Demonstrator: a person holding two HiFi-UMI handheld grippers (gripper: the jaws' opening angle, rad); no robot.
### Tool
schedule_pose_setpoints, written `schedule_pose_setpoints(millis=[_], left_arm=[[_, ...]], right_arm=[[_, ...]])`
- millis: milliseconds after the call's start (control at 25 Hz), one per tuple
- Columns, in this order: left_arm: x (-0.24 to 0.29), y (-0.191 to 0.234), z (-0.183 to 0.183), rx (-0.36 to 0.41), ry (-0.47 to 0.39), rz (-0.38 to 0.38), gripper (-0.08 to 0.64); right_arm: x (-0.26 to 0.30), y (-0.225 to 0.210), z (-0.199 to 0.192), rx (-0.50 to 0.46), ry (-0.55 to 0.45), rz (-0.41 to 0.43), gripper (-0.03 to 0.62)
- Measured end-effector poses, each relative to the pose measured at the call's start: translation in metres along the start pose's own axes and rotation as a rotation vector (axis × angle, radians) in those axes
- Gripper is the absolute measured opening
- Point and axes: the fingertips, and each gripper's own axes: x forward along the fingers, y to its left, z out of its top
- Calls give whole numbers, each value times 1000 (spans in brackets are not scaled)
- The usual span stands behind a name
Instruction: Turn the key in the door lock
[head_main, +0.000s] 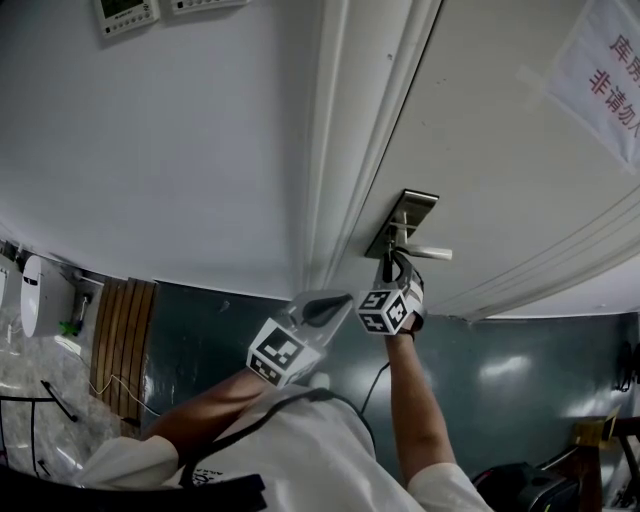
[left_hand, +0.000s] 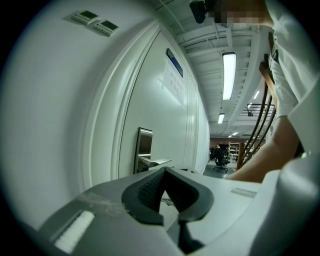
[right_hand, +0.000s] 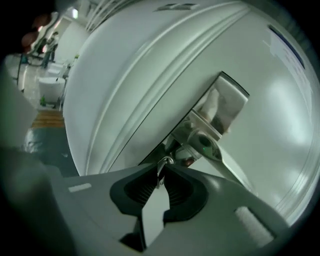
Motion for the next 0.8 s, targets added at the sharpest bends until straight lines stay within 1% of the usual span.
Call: schedule_pose_setpoints(millis=[120, 320, 520, 640, 720, 800], left_arm=[[2, -2, 0, 1, 0, -5, 5], [3, -3, 1, 0, -4, -9, 5], [3, -4, 3, 0, -12, -14, 5], [2, -5, 3, 0, -14, -18, 5], [1, -5, 4, -2, -17, -18, 5], [1, -5, 4, -5, -20, -19, 5]], right_arm=[[0, 4, 0, -153, 3, 0, 52], [-1, 6, 0, -330, 2, -12, 56], [2, 13, -9, -497, 17, 12, 60], [0, 11, -4, -622, 16, 1, 66], [0, 10, -1, -666, 22, -3, 71], [0, 11, -2, -654, 30, 2, 72]])
